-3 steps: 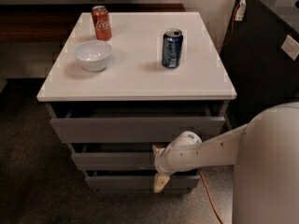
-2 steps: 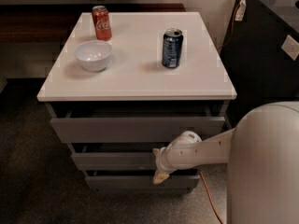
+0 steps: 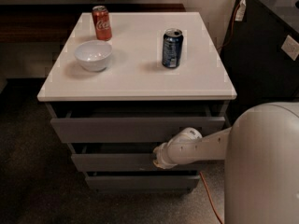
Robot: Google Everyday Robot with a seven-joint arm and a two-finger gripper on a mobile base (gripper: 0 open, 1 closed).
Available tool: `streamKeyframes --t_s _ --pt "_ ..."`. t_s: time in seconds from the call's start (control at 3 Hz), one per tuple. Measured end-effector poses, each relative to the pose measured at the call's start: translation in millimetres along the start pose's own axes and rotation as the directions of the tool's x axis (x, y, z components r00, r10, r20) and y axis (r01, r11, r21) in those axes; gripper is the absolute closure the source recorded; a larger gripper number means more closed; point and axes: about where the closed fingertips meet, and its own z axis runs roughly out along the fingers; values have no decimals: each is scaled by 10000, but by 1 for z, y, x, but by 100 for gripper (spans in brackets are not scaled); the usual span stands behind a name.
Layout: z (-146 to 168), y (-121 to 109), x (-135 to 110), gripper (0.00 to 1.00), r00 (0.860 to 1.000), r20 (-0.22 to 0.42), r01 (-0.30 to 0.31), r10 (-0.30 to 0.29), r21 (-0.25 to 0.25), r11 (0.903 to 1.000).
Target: Open middle drawer
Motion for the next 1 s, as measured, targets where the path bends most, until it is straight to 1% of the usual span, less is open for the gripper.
streamKeyframes --t_s 0.33,0.67,1.0 --pt "-2 -1 -1 100 10000 0 -1 1 1 10000" --pt "-2 2 -2 100 10000 35 11 -11 -35 10000" --pt "-12 26 -14 100 9988 470 162 -140 -471 9988"
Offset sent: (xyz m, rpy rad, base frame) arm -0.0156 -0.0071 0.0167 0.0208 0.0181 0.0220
